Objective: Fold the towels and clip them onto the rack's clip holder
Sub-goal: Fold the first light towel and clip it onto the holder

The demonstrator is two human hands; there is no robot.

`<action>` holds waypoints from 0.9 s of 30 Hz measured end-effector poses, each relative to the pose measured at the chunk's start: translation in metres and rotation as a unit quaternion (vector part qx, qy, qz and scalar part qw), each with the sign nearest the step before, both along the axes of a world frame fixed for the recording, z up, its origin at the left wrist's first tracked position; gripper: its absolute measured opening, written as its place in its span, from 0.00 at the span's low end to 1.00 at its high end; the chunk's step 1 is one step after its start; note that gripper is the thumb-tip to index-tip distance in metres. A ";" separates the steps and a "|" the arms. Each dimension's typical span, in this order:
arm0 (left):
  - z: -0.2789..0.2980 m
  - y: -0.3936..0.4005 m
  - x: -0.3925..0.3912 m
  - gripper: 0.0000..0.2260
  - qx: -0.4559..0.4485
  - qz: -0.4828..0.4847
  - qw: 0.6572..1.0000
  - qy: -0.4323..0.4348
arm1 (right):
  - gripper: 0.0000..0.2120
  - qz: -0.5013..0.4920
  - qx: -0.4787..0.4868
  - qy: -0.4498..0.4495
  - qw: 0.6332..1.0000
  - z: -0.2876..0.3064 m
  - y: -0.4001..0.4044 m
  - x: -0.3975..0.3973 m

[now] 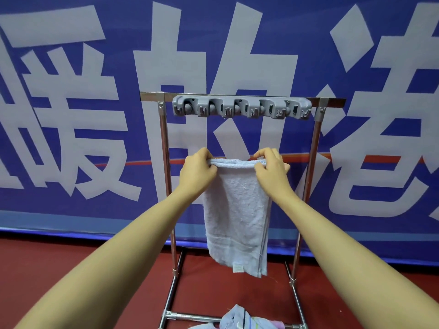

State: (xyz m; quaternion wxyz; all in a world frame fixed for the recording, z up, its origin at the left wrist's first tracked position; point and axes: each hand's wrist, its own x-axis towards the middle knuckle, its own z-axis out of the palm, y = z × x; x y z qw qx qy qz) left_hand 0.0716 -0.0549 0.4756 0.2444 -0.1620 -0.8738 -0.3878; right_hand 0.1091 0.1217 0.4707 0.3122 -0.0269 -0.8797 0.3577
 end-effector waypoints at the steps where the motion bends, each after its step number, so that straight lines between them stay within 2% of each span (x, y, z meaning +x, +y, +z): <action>1: -0.002 0.002 0.001 0.02 0.015 -0.002 1.000 -0.006 | 0.11 -0.008 0.028 -0.009 1.000 -0.002 0.002 -0.001; 4: -0.008 0.007 0.002 0.01 0.051 -0.013 0.999 -0.016 | 0.18 -0.030 0.083 -0.056 0.995 -0.006 0.005 0.000; 8: -0.012 0.009 0.003 0.02 0.047 -0.021 0.999 -0.002 | 0.08 -0.013 0.069 -0.069 0.995 -0.006 0.005 0.002; 11: -0.013 0.008 0.002 0.04 0.033 -0.029 0.999 0.000 | 0.05 0.017 0.048 -0.069 0.996 -0.002 0.004 0.004; 15: -0.016 0.009 -0.006 0.09 0.000 -0.051 0.999 -0.011 | 0.03 0.081 0.027 -0.076 0.993 -0.001 0.000 0.010; 17: -0.016 0.014 -0.006 0.10 -0.008 -0.072 0.997 -0.009 | 0.05 0.103 0.019 -0.081 0.991 -0.002 -0.005 0.012; 19: -0.016 0.019 -0.003 0.11 0.010 -0.074 0.997 -0.006 | 0.09 0.107 -0.005 -0.081 0.991 -0.003 -0.010 0.012; 21: -0.015 0.022 0.000 0.09 0.015 -0.076 0.997 0.015 | 0.07 0.095 -0.057 -0.079 0.991 -0.003 -0.013 0.012; 24: -0.016 0.025 0.004 0.07 -0.024 -0.158 0.987 0.017 | 0.03 0.063 -0.106 -0.073 0.990 -0.004 -0.014 0.011; 27: -0.014 0.025 0.009 0.14 -0.032 -0.214 0.976 -0.029 | 0.08 0.061 -0.119 -0.077 0.988 -0.006 -0.013 0.012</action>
